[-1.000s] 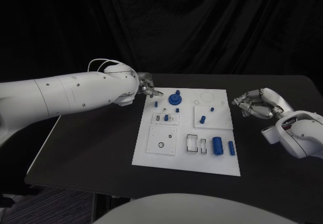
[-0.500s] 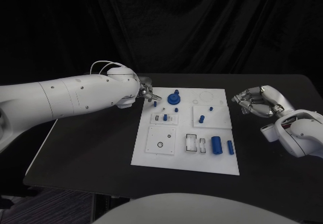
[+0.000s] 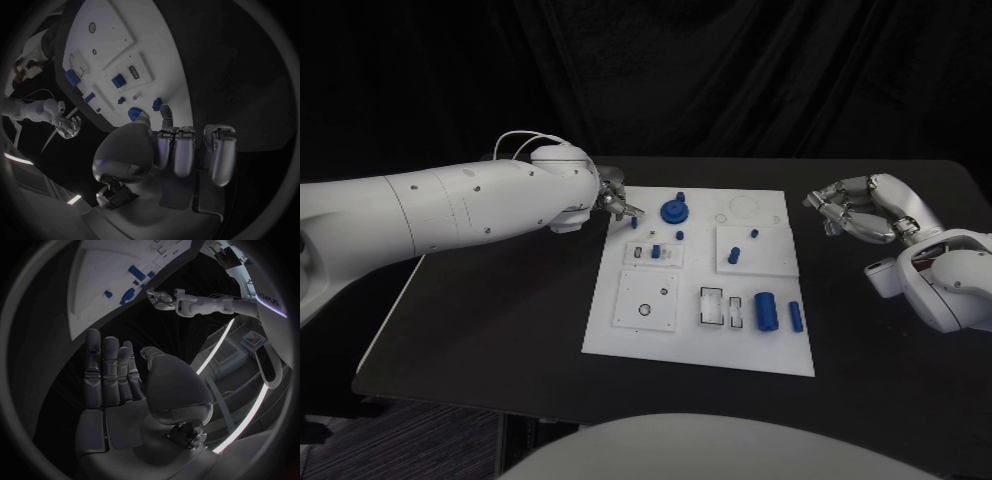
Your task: Assemble the parts on the task board
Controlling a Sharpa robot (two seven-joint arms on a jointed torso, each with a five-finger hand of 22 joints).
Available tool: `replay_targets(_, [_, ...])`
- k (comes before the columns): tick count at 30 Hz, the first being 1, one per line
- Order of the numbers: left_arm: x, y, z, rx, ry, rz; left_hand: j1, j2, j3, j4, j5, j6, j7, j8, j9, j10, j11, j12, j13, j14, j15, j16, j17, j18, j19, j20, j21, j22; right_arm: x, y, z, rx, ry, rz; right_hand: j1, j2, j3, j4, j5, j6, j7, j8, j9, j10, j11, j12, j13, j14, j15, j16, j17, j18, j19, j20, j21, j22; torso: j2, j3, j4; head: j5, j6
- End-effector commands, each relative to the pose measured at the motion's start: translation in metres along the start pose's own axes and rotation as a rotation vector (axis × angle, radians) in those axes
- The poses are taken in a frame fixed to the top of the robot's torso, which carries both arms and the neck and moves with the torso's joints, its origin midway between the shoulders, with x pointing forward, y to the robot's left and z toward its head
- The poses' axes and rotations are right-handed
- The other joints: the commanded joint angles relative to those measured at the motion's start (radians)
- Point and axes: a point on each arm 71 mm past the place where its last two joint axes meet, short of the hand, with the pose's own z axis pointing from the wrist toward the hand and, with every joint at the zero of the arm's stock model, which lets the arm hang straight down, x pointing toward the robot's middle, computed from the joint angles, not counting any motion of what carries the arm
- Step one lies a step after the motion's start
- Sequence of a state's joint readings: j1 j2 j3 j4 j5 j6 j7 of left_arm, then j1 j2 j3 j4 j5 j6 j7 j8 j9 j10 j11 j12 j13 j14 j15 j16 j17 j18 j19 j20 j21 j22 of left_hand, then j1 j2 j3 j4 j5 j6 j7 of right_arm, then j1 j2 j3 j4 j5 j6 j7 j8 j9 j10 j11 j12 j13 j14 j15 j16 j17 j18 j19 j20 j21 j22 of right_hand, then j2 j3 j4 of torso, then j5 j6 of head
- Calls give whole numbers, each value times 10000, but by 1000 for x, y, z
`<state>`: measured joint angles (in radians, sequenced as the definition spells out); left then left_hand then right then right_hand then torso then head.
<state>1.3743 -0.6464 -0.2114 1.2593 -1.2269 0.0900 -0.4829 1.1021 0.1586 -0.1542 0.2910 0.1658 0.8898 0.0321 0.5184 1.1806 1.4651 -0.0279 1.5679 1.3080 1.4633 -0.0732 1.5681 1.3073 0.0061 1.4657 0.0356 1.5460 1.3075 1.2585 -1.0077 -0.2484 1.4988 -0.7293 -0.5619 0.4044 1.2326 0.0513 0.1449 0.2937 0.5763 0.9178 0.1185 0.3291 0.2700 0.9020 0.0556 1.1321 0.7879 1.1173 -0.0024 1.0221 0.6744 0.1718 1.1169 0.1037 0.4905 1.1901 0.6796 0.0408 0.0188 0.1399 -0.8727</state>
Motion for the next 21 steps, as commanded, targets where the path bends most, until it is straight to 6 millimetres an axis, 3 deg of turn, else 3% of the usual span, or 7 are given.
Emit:
replay_targets(1, [1,-4,0,177,-47,61,-77,-1,-43,-50,157,39,12,-152,-57,1057,-44,29,2628,1075,-74,27,2634,20,920,-48,-78,2526,-2,3,2,-46,-153,-68,-46,15,-71,-22,-18,-19,5,-34,-11,55,-27,82,48,19,9,39,47,103,-4,52,-47,2,-5,0,30,-11,1])
replay_targets(5, [0,-5,1,265,-115,34,-3,-26,-30,-62,326,-15,60,-476,-224,1057,-21,29,2628,1075,-58,27,2634,22,915,-42,-88,2523,-2,4,4,-22,-88,-45,-43,21,-67,-26,-19,-11,-1,-31,-12,85,-33,107,77,36,4,56,67,105,2,50,-48,4,-13,17,-3,28,1])
replay_targets(10, [-1,-4,2,321,-183,-3,137,-61,10,-67,508,60,158,-1195,-695,1057,62,29,2628,1075,8,27,2634,33,894,14,-136,2508,-3,6,3,-86,-97,-31,-29,18,-60,-37,-21,-5,-11,-30,-14,103,-42,126,92,57,-4,75,88,108,11,47,-48,6,-9,1,14,29,1])
replay_targets(21, [-2,-8,5,539,-275,-34,306,-70,110,-89,783,133,278,-1973,-1212,1057,171,29,2628,1075,105,27,2634,61,843,105,-254,2470,-6,9,11,-99,-18,-42,68,2,-14,-74,30,18,-37,-27,-21,136,-70,174,120,94,-27,105,109,114,40,31,-53,12,-27,5,-7,20,1])
